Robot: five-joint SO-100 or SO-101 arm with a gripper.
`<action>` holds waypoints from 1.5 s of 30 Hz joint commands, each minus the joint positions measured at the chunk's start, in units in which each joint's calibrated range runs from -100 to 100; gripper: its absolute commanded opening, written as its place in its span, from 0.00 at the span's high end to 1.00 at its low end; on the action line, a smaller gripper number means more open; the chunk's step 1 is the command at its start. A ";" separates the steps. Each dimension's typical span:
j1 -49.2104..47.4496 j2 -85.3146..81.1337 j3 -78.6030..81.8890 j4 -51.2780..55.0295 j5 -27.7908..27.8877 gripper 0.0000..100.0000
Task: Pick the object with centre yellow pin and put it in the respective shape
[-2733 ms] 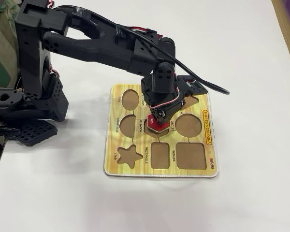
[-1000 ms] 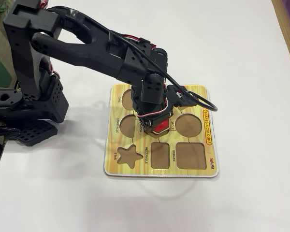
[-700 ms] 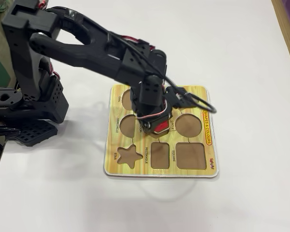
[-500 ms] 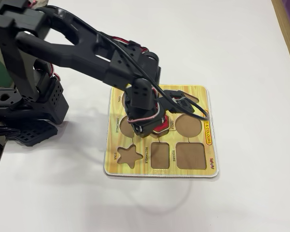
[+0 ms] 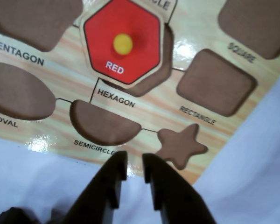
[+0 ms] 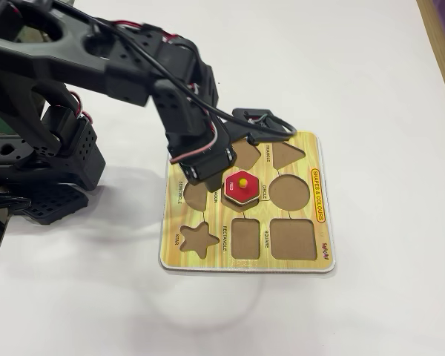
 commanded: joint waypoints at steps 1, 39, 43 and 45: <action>-0.48 -8.41 0.36 0.01 0.24 0.96; -7.21 -76.62 47.30 -0.94 -16.65 0.96; -7.21 -81.80 55.22 -0.77 -19.06 0.96; -7.21 -83.64 58.45 -0.42 -20.26 0.96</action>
